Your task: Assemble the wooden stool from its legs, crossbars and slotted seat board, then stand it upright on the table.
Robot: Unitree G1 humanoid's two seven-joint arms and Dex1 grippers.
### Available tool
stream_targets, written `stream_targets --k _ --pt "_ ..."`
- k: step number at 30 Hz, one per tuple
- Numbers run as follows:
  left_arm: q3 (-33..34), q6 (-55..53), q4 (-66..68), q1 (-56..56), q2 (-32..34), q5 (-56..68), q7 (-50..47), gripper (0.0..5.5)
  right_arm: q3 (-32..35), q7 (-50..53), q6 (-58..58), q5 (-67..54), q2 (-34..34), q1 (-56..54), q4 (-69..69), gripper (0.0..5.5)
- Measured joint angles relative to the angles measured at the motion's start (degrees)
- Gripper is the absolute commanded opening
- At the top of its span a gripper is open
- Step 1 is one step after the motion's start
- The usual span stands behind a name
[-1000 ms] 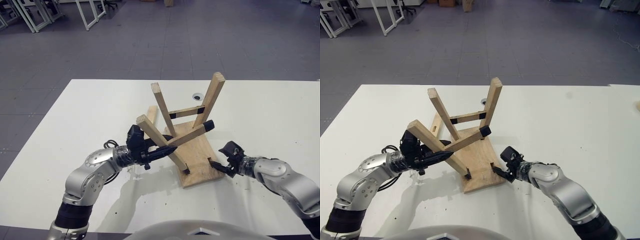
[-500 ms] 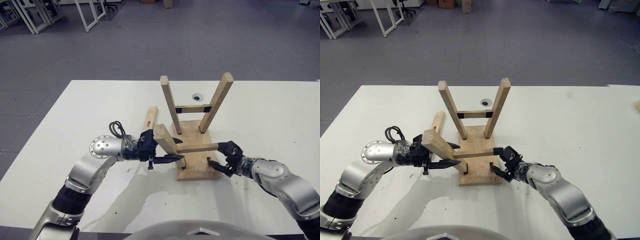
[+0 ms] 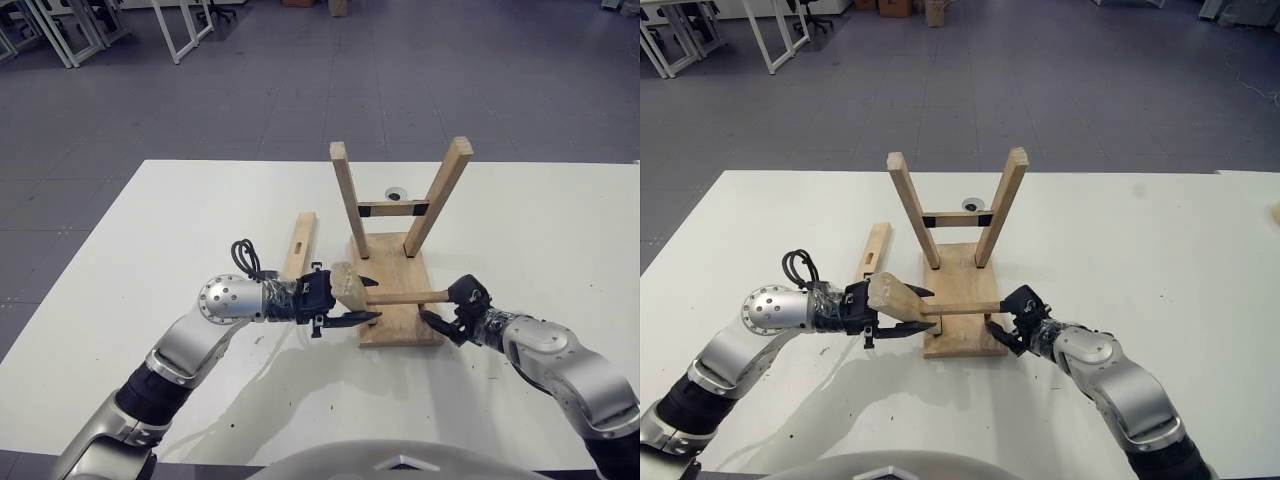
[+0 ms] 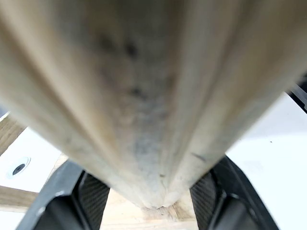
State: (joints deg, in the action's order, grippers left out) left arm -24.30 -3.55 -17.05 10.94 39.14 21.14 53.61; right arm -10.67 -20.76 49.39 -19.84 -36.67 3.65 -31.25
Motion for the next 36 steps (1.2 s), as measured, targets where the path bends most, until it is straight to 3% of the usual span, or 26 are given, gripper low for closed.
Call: stream_targets --k 21,23,25,28,32,34,36 --pt "-2.98 -0.64 6.82 8.01 2.07 5.01 6.71 2.06 0.36 0.01 -0.45 1.60 3.04 0.38 0.42 3.22" --pt "-3.25 -1.21 7.32 8.38 2.60 4.41 7.84 2.55 0.35 0.16 -0.45 1.72 3.63 0.37 0.42 3.22" --pt "-8.21 -10.27 13.09 3.67 9.71 -3.03 12.33 2.90 0.43 0.09 -0.69 1.82 4.24 0.47 0.30 3.22" --pt "-8.07 -11.77 12.25 2.12 9.57 -4.06 13.12 3.48 0.40 0.25 -0.79 2.24 4.67 0.22 0.35 3.22" --pt "-3.47 -13.15 11.46 2.50 8.87 -5.06 12.26 4.18 0.41 0.32 -0.71 2.78 4.98 0.72 0.28 3.22" --pt "1.23 -15.95 9.53 1.39 7.83 -3.09 8.85 4.54 0.52 0.40 -0.72 2.81 5.20 0.96 0.17 3.22" --pt "7.75 -19.90 6.29 -1.07 5.63 0.23 2.91 4.54 0.63 0.50 -0.73 2.87 5.41 1.24 -0.03 3.22"
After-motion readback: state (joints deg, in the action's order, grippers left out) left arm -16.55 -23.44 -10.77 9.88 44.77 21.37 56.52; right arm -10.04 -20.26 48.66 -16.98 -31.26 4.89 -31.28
